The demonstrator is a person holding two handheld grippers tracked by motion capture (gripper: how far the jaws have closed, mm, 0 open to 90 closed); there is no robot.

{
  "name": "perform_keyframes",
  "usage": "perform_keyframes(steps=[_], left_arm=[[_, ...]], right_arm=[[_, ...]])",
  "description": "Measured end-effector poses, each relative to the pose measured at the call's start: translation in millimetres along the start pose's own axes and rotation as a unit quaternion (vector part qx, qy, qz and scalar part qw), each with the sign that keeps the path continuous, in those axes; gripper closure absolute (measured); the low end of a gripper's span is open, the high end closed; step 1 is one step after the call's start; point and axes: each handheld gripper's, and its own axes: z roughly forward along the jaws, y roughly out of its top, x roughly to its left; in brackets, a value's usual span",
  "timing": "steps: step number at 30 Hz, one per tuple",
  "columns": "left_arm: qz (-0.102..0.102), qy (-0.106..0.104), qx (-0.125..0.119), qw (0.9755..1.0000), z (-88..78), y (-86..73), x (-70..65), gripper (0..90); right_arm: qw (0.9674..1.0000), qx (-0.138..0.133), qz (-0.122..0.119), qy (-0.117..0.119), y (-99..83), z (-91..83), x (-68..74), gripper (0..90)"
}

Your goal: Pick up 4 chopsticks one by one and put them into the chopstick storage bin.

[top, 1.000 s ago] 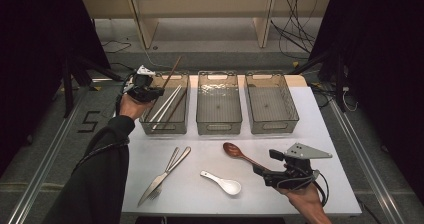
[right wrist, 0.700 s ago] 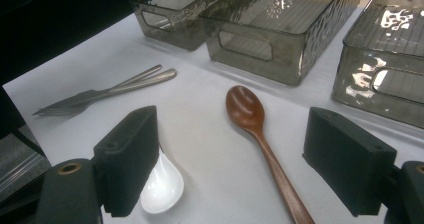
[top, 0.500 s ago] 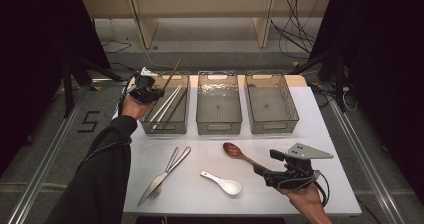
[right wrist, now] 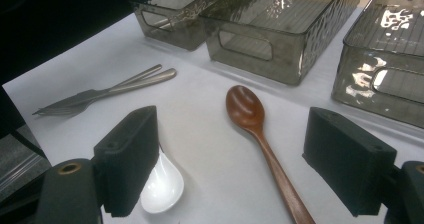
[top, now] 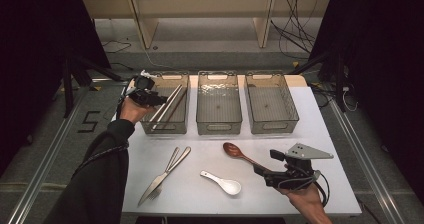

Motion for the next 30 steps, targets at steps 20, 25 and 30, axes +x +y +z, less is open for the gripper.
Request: perform_keyframes(steps=[20, 25, 30], left_arm=[[0.013, -0.054, 0.013, 0.9984, -63.0, -35.0, -47.8, 25.8], [0.013, -0.062, 0.001, 0.998, -69.7, -47.2, -55.2, 23.4], [0.011, -0.071, -0.01, 0.9974, -73.7, -62.1, -62.0, 21.4]], right_arm=[[1.0, 0.0, -0.003, 0.0, 0.8, -0.6, 2.1, 22.8], [1.0, 0.0, -0.003, 0.0, 0.6, -0.1, 1.9, 22.9], [1.0, 0.004, 0.001, 0.0, 0.7, 1.0, 1.2, 22.8]])
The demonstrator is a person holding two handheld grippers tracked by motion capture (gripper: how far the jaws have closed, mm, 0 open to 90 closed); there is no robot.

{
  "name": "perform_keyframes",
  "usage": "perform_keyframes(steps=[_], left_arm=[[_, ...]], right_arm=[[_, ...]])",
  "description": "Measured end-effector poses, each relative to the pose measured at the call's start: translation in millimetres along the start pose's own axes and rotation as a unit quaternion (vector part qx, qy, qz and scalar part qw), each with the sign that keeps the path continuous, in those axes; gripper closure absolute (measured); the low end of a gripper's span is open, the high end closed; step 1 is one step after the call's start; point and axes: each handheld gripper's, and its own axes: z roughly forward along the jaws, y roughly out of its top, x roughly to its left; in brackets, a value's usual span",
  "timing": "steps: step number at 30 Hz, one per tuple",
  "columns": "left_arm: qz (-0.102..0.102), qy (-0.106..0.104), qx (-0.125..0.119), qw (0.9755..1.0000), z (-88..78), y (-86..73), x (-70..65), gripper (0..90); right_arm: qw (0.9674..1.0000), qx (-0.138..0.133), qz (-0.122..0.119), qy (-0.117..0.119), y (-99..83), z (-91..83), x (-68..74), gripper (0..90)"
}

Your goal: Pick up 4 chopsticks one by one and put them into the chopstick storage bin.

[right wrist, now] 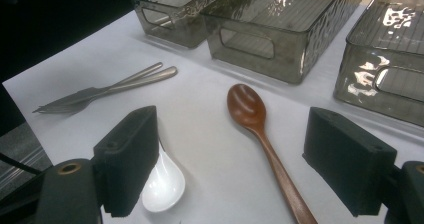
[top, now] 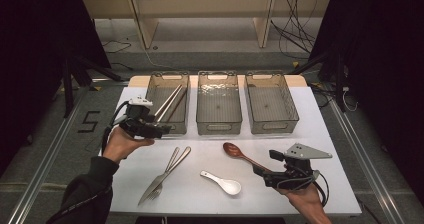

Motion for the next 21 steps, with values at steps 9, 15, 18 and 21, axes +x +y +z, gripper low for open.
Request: perform_keyframes(steps=[9, 15, 18, 21], left_arm=[[0.011, -0.017, -0.026, 0.9995, -2.0, -24.9, -14.4, 18.9], [0.001, -0.022, -0.042, 0.9989, -6.9, -39.8, -17.4, 17.4], [-0.001, -0.026, -0.047, 0.9985, -9.4, -46.7, -19.1, 16.9], [-0.002, -0.024, -0.049, 0.9985, -12.1, -50.9, -18.9, 16.7]], right_arm=[[1.0, 0.008, 0.0, -0.001, 0.9, 1.3, -4.2, 22.7], [0.9999, 0.017, -0.001, -0.003, 4.2, 4.3, -9.8, 22.7], [0.9996, 0.028, -0.003, -0.002, 6.7, 8.1, -13.7, 22.7], [0.9992, 0.04, -0.003, -0.005, 8.3, 12.5, -18.1, 22.6]])
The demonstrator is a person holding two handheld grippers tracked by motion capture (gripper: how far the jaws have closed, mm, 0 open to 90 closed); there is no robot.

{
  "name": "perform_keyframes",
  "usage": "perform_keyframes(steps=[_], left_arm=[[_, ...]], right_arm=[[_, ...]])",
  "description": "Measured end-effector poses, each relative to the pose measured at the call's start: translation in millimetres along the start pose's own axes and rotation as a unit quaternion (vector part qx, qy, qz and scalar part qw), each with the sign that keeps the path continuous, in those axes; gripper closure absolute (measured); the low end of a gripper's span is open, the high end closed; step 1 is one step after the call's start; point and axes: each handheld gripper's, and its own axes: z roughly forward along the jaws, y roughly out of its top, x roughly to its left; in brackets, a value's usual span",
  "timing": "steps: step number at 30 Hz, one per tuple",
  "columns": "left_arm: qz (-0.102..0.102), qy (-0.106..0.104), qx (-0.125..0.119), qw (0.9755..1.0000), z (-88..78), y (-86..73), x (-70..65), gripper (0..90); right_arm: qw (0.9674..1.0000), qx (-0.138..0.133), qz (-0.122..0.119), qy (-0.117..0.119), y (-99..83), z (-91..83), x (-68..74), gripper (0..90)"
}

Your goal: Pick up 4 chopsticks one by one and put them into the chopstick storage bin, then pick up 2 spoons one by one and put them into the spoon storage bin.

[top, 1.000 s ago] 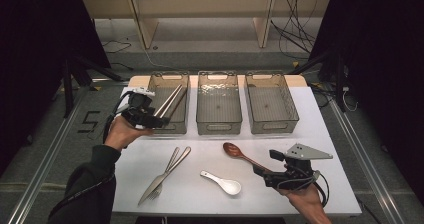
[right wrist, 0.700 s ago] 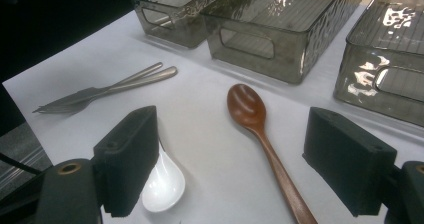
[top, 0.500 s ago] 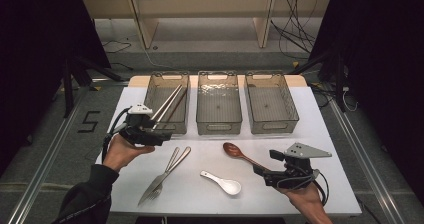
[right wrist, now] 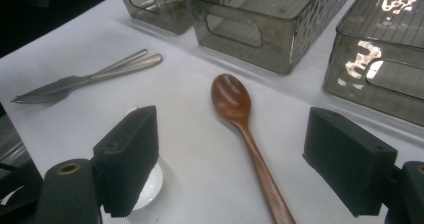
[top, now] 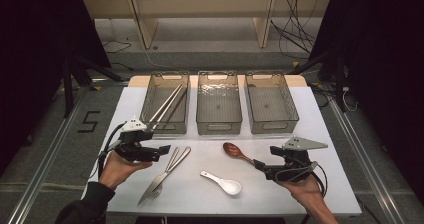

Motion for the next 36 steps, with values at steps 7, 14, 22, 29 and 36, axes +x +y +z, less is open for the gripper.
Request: perform_keyframes(steps=[7, 14, 22, 29, 36], left_arm=[[-0.007, 0.004, 0.006, 0.9999, -2.5, -3.7, 0.8, 16.2], [0.019, 0.017, 0.029, 0.9993, -1.4, -10.1, -5.1, 16.2], [0.008, 0.012, 0.051, 0.9986, -2.8, -21.8, -5.8, 15.7], [0.003, 0.013, 0.048, 0.9988, -6.0, -24.7, -6.0, 15.4], [0.008, 0.012, 0.044, 0.9989, -6.6, -24.8, -8.3, 15.4]], right_arm=[[0.9996, 0.026, -0.01, -0.001, 7.6, 12.4, -10.5, 22.6], [0.9974, 0.071, -0.017, 0.003, 13.0, 28.3, -16.1, 22.4], [0.9934, 0.109, -0.037, 0.0, 18.8, 40.6, -15.2, 22.3], [0.9898, 0.131, -0.055, -0.005, 23.6, 47.0, -13.9, 22.6], [0.9843, 0.166, -0.06, -0.004, 29.2, 55.8, -20.0, 25.3]])
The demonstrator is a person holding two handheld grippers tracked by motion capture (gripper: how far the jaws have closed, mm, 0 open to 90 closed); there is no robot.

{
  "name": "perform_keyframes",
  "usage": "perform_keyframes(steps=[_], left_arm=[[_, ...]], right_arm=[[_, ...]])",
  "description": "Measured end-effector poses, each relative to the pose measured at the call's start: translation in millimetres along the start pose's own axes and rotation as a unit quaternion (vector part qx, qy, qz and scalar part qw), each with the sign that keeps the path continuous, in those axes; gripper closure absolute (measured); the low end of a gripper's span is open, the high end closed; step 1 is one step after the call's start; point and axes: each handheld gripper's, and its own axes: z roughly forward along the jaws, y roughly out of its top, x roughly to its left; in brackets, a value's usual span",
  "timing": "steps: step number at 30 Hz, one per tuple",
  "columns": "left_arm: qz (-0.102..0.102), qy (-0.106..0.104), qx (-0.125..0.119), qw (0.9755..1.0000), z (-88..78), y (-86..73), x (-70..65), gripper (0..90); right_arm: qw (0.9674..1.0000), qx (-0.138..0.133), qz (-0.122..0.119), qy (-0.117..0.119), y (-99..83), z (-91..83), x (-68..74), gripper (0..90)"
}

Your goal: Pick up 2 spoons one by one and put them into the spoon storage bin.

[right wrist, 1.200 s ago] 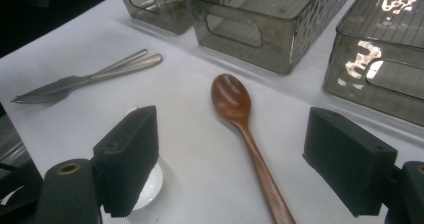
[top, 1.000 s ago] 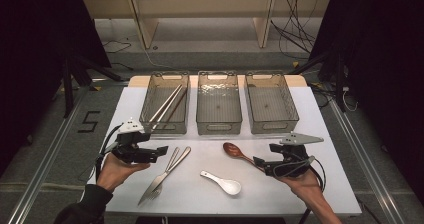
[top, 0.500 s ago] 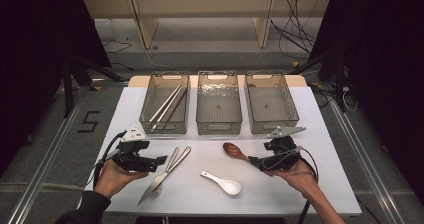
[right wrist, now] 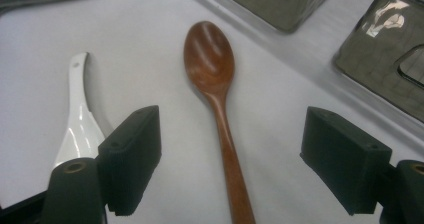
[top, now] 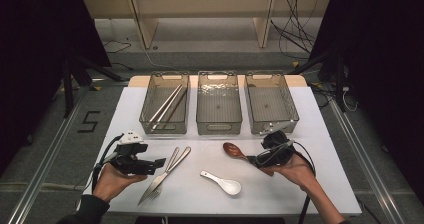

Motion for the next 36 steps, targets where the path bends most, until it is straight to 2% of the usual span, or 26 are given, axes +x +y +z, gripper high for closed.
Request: perform_keyframes(steps=[2, 4, 8, 9, 12, 19, 23, 26, 36], left_arm=[[0.002, 0.001, -0.002, 1.0, 0.0, -0.5, 0.2, 15.4], [0.005, 0.002, -0.001, 1.0, -1.3, -0.4, 0.1, 15.4], [0.012, 0.001, 0.001, 0.9999, -0.9, -1.9, -2.7, 15.5], [0.014, 0.001, 0.003, 0.9999, -0.8, -2.4, -3.3, 15.5], [0.014, 0.001, 0.001, 0.9999, -0.7, -3.4, -5.1, 15.5], [0.014, -0.003, -0.001, 0.9999, -2.5, -5.5, -5.3, 15.5], [0.017, -0.007, 0.002, 0.9998, -1.9, -5.6, -7.0, 15.5], [0.015, -0.009, 0.001, 0.9998, -0.8, -6.2, -8.6, 15.4], [0.023, -0.012, 0.005, 0.9996, -0.1, -6.8, -10.0, 15.4]], right_arm=[[0.9999, 0.01, -0.004, -0.003, 1.4, 2.9, -3.0, 26.7], [0.9994, 0.033, -0.007, 0.002, 3.6, 5.3, -5.1, 28.2], [0.9976, 0.065, -0.022, 0.008, 10.1, 10.0, -3.6, 32.3], [0.9971, 0.071, -0.025, 0.004, 11.1, 11.0, -2.6, 33.2], [0.9943, 0.099, -0.039, 0.0, 14.6, 17.0, -0.3, 35.7], [0.9884, 0.14, -0.059, 0.005, 20.5, 28.8, 3.2, 45.0], [0.9848, 0.16, -0.066, 0.008, 23.4, 37.6, 3.9, 51.3], [0.9819, 0.174, -0.073, 0.002, 24.4, 43.7, 3.2, 56.5], [0.977, 0.195, -0.086, 0.0, 27.7, 53.3, 6.8, 69.7]])
